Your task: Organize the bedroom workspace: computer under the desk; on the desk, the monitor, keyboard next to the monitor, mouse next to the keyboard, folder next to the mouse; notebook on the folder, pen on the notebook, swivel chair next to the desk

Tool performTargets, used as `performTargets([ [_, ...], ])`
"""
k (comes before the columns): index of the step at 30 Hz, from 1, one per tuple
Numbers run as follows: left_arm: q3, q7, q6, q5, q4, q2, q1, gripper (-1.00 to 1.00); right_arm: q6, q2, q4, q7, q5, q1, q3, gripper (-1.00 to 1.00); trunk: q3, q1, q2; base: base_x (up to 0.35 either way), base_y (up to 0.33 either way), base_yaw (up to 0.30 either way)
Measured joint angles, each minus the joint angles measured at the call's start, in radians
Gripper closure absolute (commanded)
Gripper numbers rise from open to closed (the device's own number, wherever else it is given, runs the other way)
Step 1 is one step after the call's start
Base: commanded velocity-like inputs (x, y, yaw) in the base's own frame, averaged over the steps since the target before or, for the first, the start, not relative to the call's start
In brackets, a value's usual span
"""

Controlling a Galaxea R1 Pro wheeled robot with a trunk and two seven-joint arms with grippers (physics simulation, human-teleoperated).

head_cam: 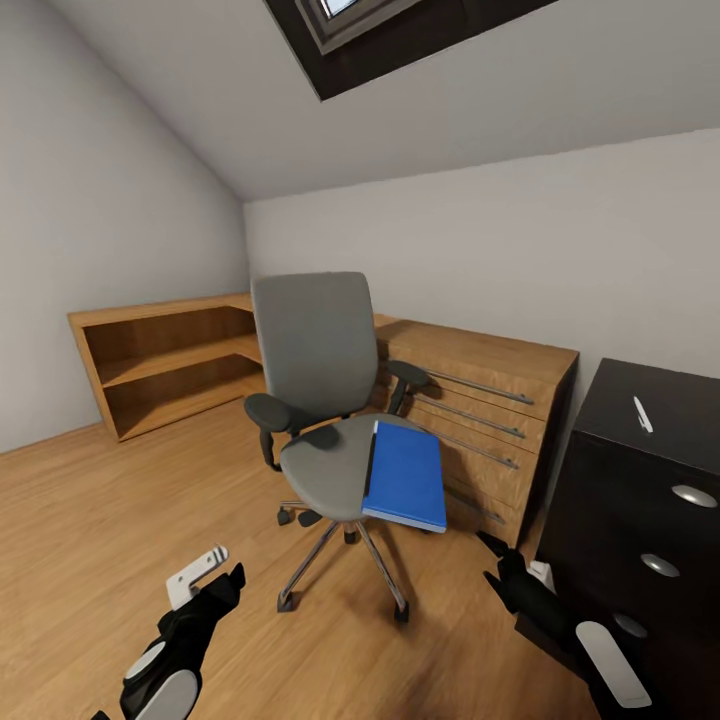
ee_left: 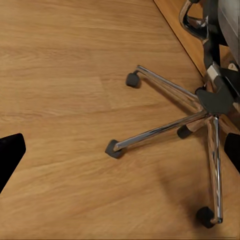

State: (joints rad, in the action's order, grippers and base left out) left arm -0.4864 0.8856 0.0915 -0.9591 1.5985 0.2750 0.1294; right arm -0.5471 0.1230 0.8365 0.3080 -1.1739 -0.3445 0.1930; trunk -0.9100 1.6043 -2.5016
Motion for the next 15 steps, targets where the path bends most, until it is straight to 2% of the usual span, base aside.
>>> performTargets([
  [3, -0.004, 0.001, 0.000, 0.000, 0.000, 0.000, 0.000, -1.00, -0.001, 0.000, 0.000, 0.010, 0.000, 0.000, -0.001, -1.00, 0.000, 0.000, 0.000, 0.086, 0.000, 0.000],
  [8, -0.006, 0.001, 0.000, 0.000, 0.000, 0.000, 0.000, -1.00, -0.001, 0.000, -0.001, 0.013, 0.000, 0.000, -0.002, -1.00, 0.000, 0.000, 0.000, 0.203, 0.000, 0.000],
  [15, -0.006, 0.001, 0.000, 0.000, 0.000, 0.000, 0.000, -1.00, -0.001, 0.000, -0.002, 0.013, 0.000, 0.000, -0.002, -1.00, 0.000, 0.000, 0.000, 0.055, 0.000, 0.000],
])
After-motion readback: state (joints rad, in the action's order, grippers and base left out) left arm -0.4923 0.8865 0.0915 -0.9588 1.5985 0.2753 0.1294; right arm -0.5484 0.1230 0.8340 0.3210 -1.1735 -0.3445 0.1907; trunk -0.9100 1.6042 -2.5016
